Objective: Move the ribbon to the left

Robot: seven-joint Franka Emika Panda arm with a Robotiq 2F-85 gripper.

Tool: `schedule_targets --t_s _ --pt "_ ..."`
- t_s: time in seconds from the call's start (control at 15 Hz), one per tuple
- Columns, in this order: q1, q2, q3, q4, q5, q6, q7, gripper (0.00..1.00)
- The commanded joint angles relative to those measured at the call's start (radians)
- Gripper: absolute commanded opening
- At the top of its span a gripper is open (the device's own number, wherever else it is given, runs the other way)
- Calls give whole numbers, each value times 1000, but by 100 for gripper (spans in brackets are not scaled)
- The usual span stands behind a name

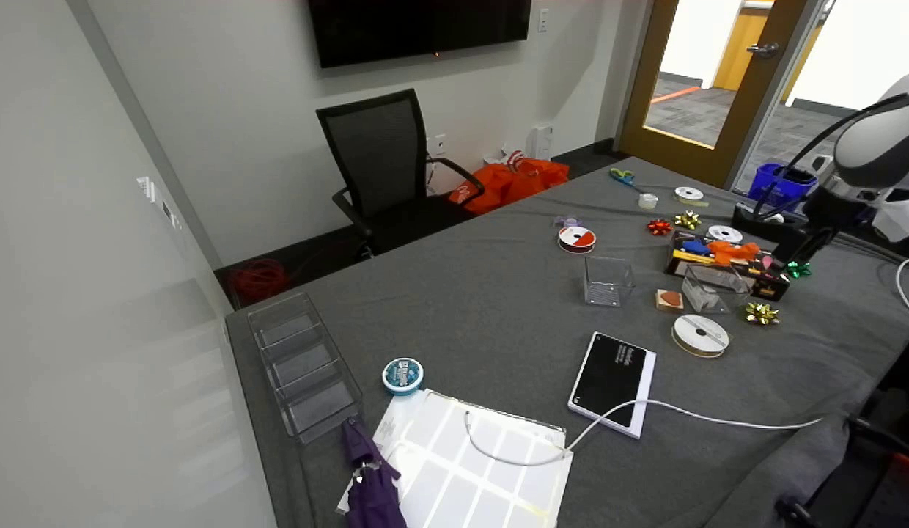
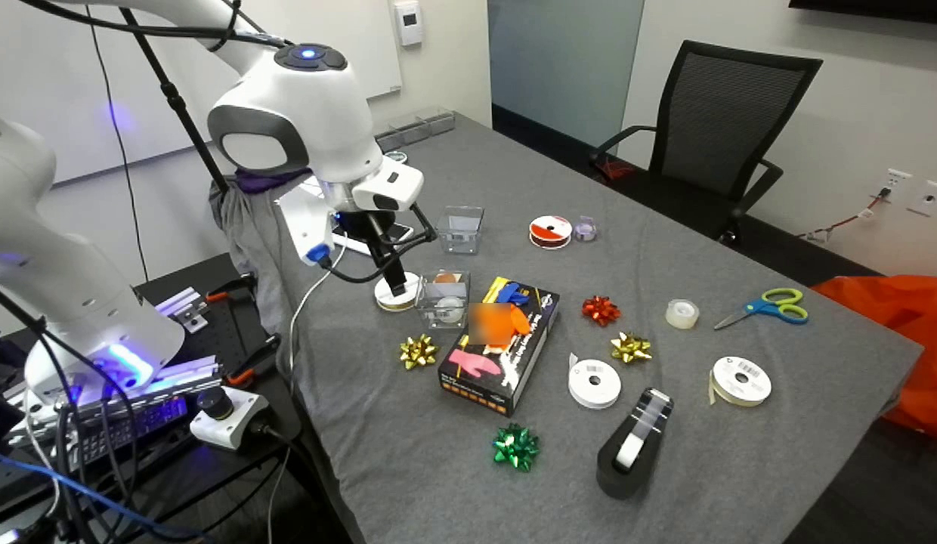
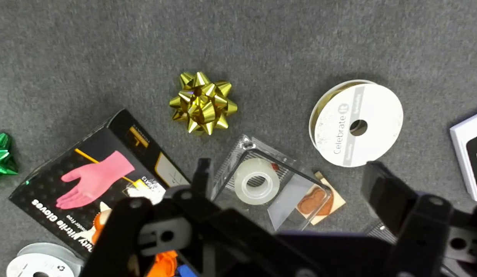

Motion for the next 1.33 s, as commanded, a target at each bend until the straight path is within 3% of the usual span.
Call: schedule_targets --t_s 0.0,0.33,0.8,1.27 --pt "-17 77 18 46 15 28 1 100" --pt "-42 166 26 79 -7 111 5 100" --pt "-147 285 66 96 -11 153 -88 100" --pt "-278 375 229 131 132 180 -218 100"
